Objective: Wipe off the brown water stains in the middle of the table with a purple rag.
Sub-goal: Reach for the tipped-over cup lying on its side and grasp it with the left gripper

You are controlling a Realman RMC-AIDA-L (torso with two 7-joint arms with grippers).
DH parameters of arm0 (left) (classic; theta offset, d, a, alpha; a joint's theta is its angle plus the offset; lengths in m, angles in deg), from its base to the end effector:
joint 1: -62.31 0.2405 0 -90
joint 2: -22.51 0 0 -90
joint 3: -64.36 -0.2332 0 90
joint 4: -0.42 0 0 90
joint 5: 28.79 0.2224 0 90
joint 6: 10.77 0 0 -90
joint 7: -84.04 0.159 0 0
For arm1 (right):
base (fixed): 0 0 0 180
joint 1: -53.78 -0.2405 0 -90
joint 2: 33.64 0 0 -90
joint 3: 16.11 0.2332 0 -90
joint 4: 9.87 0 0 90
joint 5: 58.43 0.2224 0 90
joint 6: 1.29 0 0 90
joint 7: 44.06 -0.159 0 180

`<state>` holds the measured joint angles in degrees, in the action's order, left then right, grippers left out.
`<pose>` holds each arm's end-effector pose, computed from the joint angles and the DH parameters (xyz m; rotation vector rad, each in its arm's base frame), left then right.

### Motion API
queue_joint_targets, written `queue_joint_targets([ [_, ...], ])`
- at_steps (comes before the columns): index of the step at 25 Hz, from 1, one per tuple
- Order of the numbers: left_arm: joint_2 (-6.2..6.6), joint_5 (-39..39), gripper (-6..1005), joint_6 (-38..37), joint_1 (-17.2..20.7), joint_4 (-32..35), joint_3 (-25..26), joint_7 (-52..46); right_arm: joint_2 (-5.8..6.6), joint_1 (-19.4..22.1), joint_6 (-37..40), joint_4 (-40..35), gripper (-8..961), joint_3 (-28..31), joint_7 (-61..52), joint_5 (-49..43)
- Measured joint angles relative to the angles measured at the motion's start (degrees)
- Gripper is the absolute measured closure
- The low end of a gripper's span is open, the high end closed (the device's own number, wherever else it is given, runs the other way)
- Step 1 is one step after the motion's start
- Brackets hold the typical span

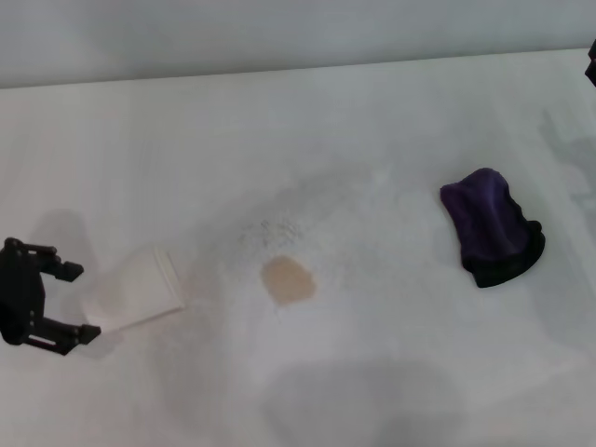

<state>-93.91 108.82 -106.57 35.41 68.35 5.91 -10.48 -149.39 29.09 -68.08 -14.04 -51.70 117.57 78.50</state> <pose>-0.2471 0.3287 0.0417 -2.9433 -0.3728 0.2631 0.3702 0.3410 0.0599 -1.4642 0.5691 0.6202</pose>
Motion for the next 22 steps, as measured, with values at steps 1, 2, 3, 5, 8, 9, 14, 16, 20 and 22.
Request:
queue_joint_targets([
  [1,-0.21,0.33,138,0.48,-0.01,0.25,0.00,0.23,0.00,0.00,0.00,-0.03,111,0.00,0.00,0.00],
  [2,-0.42,0.58,138,0.96,-0.01,0.37,-0.03,0.57,0.00,0.00,-0.01,-0.06,111,0.00,0.00,0.00],
  [3,-0.54,0.72,138,1.33,-0.03,0.46,-0.04,0.75,0.00,0.00,-0.01,-0.09,111,0.00,0.00,0.00],
  [5,-0.87,0.87,138,2.33,-0.03,0.50,-0.31,1.14,0.00,0.00,-0.01,-0.10,111,0.00,0.00,0.00],
  [8,-1.05,0.96,138,4.12,-0.04,0.56,-1.83,1.33,0.00,-0.01,-0.01,-0.13,111,0.00,0.00,0.00],
  [9,-1.11,0.97,137,4.74,-0.01,0.57,-2.41,1.41,0.00,-0.01,-0.01,-0.15,111,0.00,0.00,0.00],
  [14,-1.81,1.08,137,7.03,-0.01,-0.41,-4.02,1.93,0.00,-0.05,-0.93,-0.18,111,0.00,0.00,0.00],
  [16,-2.08,0.96,138,7.43,-0.01,-0.82,-4.34,1.96,0.00,-0.08,-1.81,-0.05,111,0.00,0.00,0.00],
  [20,-2.29,0.66,137,9.05,0.00,-3.05,-4.54,1.98,0.00,0.05,-2.98,0.08,111,0.00,0.00,0.00],
  [22,-2.30,0.66,137,10.39,-0.05,-4.26,-4.56,1.98,0.00,0.14,-3.07,0.13,112,0.00,0.00,0.00],
])
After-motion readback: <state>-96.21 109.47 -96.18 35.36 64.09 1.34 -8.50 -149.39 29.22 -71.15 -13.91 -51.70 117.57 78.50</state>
